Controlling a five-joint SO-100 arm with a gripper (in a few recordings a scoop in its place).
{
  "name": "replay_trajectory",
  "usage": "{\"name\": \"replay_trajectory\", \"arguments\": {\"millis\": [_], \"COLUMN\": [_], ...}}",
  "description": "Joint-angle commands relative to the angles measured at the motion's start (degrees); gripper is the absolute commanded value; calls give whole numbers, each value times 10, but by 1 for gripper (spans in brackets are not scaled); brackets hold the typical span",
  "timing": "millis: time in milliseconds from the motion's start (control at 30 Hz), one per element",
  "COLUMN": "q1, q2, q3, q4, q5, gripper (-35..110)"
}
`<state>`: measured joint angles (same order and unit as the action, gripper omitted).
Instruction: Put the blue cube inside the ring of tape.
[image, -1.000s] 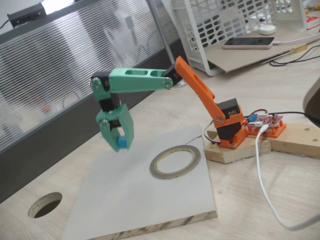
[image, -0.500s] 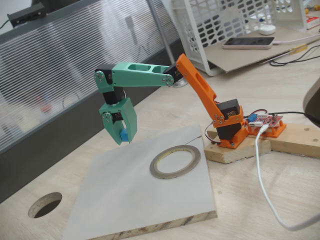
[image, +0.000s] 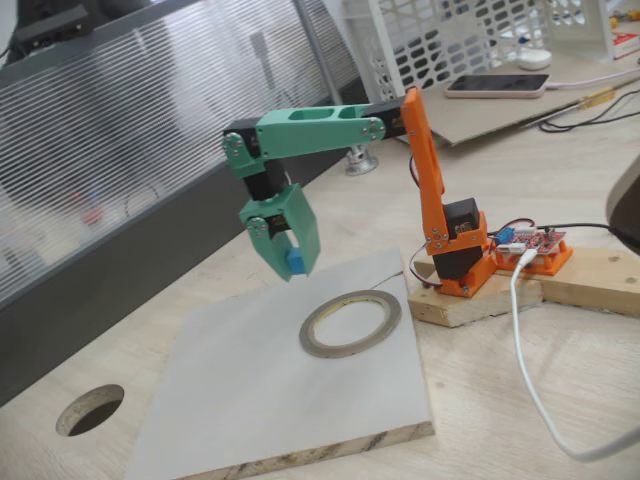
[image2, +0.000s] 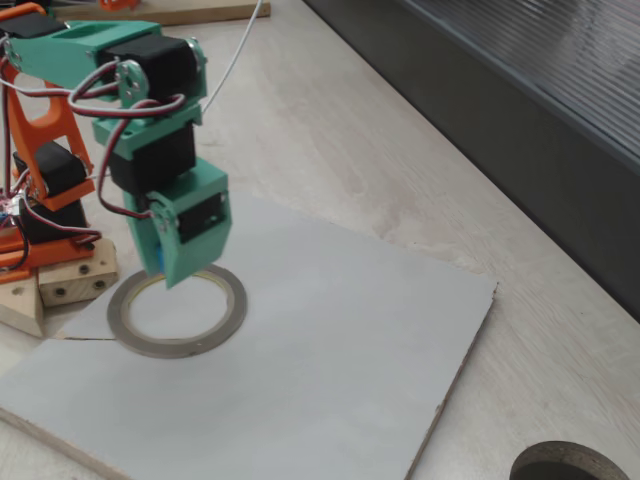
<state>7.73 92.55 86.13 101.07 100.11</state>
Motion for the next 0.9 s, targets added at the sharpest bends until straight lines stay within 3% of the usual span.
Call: {"name": "replay_trajectory", "arguments": {"millis": [0,367,633,867], "q1": [12,5,4,-36], "q2": [60,145,209,219], "q3": [61,259,367,411], "q4": [1,-4,-163,-213], "q5": [9,9,6,4], "gripper": [14,14,14,14]}}
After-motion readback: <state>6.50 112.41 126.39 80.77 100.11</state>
